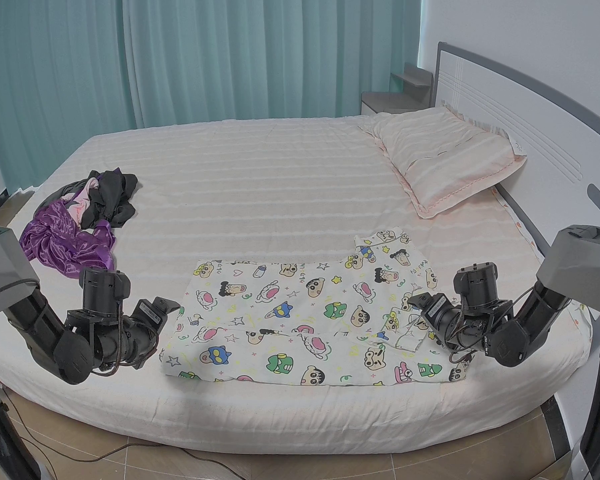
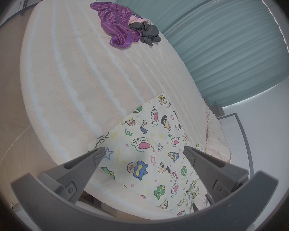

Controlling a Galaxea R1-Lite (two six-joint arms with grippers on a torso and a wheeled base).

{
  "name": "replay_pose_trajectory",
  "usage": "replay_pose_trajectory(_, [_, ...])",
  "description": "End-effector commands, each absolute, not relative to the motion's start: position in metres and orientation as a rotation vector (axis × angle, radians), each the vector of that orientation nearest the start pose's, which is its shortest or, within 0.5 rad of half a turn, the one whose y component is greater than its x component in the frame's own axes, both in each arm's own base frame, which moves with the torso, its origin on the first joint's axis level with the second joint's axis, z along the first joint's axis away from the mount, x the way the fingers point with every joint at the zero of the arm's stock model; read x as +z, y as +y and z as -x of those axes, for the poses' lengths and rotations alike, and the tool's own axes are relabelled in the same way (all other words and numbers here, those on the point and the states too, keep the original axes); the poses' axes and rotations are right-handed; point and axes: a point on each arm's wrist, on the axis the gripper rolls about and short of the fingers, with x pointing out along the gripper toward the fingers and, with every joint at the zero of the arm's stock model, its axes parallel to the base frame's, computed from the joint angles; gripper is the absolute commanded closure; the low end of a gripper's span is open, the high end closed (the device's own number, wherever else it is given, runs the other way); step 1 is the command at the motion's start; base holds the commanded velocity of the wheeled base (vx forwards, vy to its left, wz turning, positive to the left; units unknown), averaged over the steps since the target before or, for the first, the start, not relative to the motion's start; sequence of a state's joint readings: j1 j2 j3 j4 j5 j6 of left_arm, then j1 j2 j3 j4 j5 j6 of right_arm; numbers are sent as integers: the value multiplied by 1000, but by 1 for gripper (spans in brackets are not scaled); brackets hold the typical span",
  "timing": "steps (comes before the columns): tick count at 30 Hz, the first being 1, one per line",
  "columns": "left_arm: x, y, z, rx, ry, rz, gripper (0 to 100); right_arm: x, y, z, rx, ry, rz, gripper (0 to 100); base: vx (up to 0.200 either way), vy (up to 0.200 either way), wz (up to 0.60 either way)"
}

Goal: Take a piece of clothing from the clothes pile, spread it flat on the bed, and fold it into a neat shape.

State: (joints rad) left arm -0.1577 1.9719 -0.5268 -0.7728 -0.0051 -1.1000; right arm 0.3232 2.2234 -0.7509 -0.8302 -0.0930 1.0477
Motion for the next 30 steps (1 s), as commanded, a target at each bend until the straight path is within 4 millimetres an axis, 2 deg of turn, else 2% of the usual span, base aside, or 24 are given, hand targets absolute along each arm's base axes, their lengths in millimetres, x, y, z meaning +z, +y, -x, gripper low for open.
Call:
replay_pose_trajectory(1, [49, -47, -289, 224, 686, 1005, 0, -11, 110, -346, -155, 709, -862, 0, 0, 0, 0])
replay_pose_trajectory(6, [46, -47, -288, 229, 699, 1002, 0, -10, 112, -351, -144, 705, -865, 0, 0, 0, 0])
replay_pose_trajectory(12, [43, -47, -288, 235, 707, 1001, 0, -19, 113, -356, -146, 709, -861, 0, 0, 0, 0])
replay_pose_trajectory(13, [43, -47, -288, 236, 708, 1000, 0, -21, 112, -355, -148, 714, -856, 100, 0, 0, 0])
replay_pose_trajectory(22, [38, -43, -290, 234, 729, 1013, 0, -22, 109, -355, -149, 717, -844, 100, 0, 0, 0])
replay_pose_trajectory(25, [36, -42, -290, 241, 736, 1013, 0, -11, 106, -353, -145, 697, -852, 100, 0, 0, 0])
replay_pose_trajectory(26, [33, -41, -291, 243, 742, 1013, 0, 1, 105, -349, -138, 678, -857, 100, 0, 0, 0])
replay_pose_trajectory(30, [33, -42, -292, 243, 742, 1013, 0, 25, 102, -333, -124, 649, -862, 100, 0, 0, 0])
